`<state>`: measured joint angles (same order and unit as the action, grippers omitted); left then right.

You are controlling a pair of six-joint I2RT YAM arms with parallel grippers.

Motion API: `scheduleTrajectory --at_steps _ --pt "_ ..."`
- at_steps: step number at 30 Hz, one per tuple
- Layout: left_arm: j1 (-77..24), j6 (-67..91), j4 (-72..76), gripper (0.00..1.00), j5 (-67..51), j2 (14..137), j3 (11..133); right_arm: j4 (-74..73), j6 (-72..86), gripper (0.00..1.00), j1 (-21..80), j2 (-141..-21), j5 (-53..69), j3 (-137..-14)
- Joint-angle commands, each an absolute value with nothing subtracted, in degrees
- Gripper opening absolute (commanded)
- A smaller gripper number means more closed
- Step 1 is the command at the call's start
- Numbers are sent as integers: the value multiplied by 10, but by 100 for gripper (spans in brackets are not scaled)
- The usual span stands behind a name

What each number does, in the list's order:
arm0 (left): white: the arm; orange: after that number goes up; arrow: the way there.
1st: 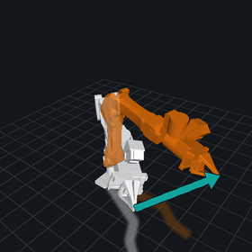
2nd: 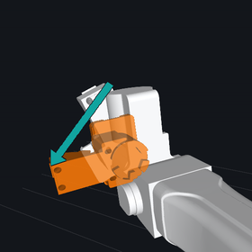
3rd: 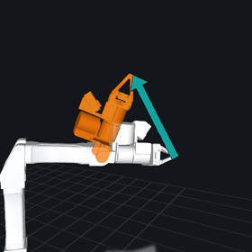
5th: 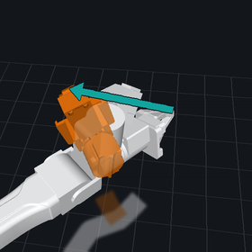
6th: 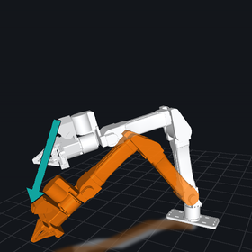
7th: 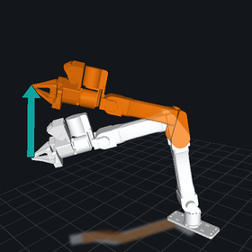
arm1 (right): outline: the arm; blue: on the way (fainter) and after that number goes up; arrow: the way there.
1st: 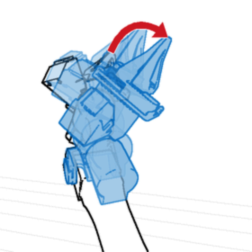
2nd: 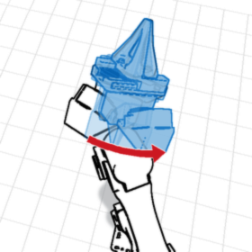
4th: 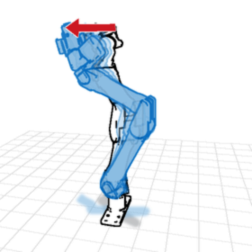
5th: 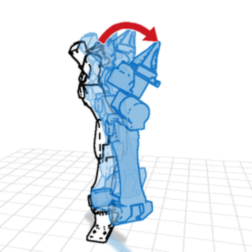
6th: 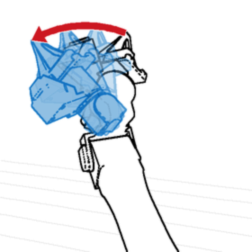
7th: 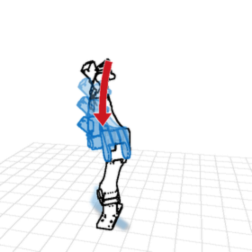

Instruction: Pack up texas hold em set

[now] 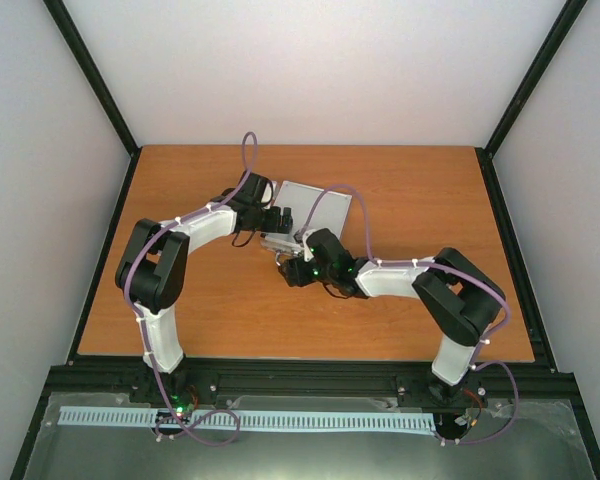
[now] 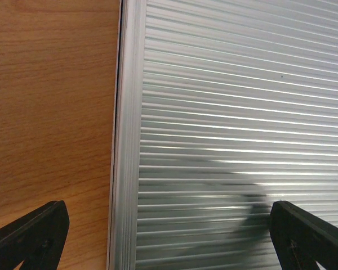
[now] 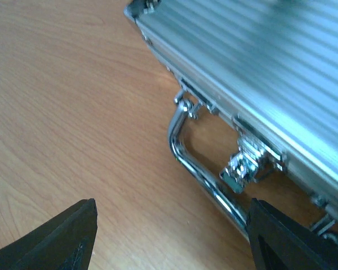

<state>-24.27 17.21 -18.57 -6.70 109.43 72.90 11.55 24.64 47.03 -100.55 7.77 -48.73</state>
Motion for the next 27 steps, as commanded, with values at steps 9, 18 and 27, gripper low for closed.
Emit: scheduleTrajectory --at_steps 9,18,27 --pt "-245 160 -257 100 -33 1134 700 102 261 73 472 -1050 36 -529" --pt "-245 160 -256 100 -35 1136 701 108 257 72 472 -1078 29 -548" --pt "-245 159 -257 100 -36 1133 702 148 252 72 471 -1099 49 -539"
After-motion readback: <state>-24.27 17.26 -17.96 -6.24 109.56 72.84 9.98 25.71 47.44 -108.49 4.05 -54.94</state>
